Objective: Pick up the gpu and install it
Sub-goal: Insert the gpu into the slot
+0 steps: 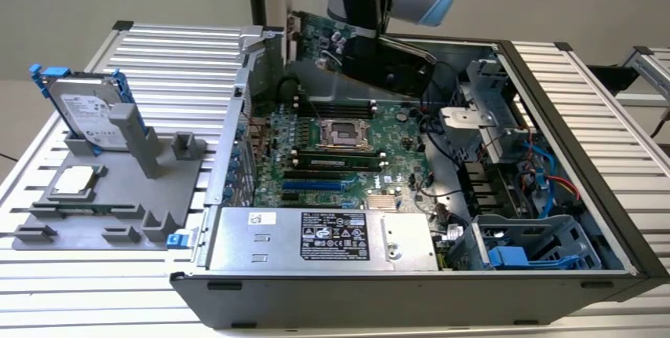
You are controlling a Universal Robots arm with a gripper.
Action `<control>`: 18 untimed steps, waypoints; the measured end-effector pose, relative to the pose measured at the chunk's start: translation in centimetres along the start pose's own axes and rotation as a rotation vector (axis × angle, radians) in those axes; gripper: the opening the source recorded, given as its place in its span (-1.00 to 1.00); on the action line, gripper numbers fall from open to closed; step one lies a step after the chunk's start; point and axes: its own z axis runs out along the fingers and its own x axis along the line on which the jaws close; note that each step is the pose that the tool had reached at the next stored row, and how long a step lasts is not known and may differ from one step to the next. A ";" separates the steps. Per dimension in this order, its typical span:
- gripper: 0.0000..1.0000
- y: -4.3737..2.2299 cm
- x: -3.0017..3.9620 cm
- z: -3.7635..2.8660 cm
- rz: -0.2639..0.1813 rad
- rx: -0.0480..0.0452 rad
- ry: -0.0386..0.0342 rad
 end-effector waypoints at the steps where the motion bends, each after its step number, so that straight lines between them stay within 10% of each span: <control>1: -1.00 0.00 0.00 0.00 -0.009 -0.0001 -0.0005; 18: -1.00 0.00 0.00 -0.02 -0.161 -0.0012 -0.0087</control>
